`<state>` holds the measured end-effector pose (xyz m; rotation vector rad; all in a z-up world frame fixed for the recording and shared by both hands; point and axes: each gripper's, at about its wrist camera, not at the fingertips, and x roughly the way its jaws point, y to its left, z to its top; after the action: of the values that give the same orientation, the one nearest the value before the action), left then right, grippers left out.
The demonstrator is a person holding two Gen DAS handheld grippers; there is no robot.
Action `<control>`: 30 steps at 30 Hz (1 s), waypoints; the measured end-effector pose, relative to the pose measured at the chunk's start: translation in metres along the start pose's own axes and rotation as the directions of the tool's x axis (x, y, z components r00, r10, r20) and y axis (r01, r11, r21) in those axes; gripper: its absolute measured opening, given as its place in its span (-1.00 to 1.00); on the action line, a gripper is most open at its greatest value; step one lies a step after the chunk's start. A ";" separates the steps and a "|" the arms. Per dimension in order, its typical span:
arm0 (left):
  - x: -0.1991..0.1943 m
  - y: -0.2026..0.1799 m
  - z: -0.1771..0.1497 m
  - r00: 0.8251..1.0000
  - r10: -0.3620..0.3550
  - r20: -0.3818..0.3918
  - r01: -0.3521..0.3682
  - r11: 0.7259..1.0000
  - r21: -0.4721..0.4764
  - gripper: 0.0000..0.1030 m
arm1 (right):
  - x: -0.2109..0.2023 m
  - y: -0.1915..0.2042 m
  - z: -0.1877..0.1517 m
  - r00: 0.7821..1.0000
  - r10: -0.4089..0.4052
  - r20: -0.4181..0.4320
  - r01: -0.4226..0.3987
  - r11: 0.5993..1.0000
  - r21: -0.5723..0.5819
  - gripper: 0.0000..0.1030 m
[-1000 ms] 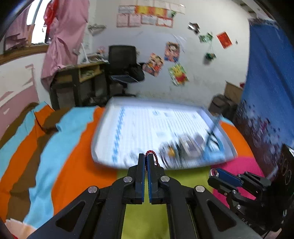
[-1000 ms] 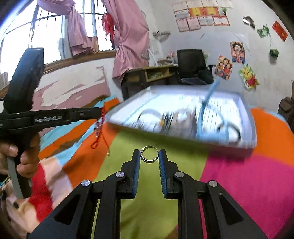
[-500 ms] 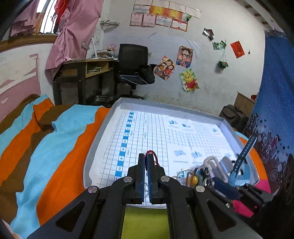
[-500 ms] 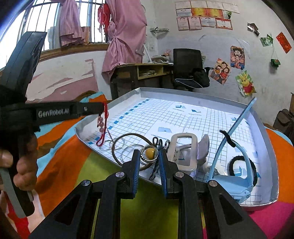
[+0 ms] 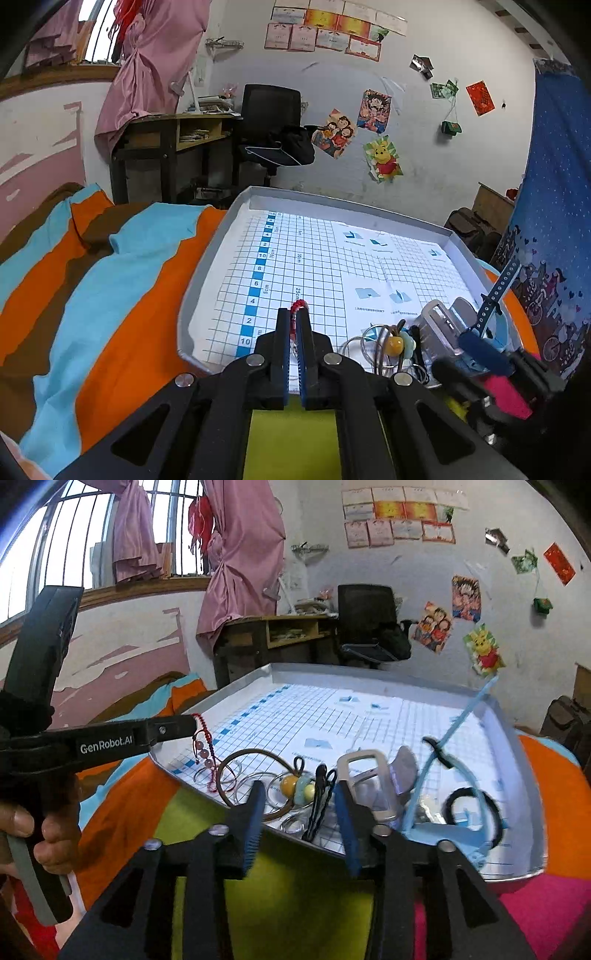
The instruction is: Organize jewelry
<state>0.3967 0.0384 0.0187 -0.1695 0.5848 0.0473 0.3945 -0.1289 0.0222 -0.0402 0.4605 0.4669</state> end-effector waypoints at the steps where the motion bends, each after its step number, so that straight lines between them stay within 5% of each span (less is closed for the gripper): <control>1: -0.003 0.000 -0.001 1.000 0.001 0.003 -0.001 1.000 0.002 -0.92 | -0.003 0.000 0.001 1.000 -0.005 0.009 0.005 1.000 -0.001 -0.24; 6: -0.023 0.002 0.000 1.000 -0.002 0.019 0.002 1.000 0.009 -0.88 | -0.025 -0.006 0.010 0.998 -0.033 0.048 0.033 0.999 0.015 -0.06; 9: -0.040 0.002 0.000 0.999 -0.005 0.036 0.005 1.000 0.022 -0.67 | -0.040 -0.006 0.019 0.997 -0.047 0.067 0.046 0.999 0.012 -0.01; 12: -0.060 0.003 0.000 0.998 -0.010 0.061 0.009 1.000 0.019 -0.26 | -0.058 -0.004 0.025 0.994 -0.054 0.090 0.053 0.998 0.018 0.19; 14: -0.076 0.005 -0.003 0.996 -0.016 0.086 0.015 1.000 0.008 0.22 | -0.071 -0.003 0.028 0.993 -0.058 0.107 0.056 0.998 0.022 0.27; 22: -0.144 0.014 -0.021 0.982 -0.009 0.189 0.012 1.000 -0.013 0.84 | -0.126 0.004 0.034 0.982 -0.082 0.172 0.073 0.996 0.058 0.79; 30: -0.214 0.014 -0.042 0.954 0.019 0.299 -0.018 1.000 -0.004 1.00 | -0.183 0.020 0.028 0.970 -0.084 0.228 0.069 0.995 0.073 0.96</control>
<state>0.1941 0.0455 0.1010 -0.1543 0.2838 0.0898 0.2524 -0.1853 0.1292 0.0578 0.2444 0.3752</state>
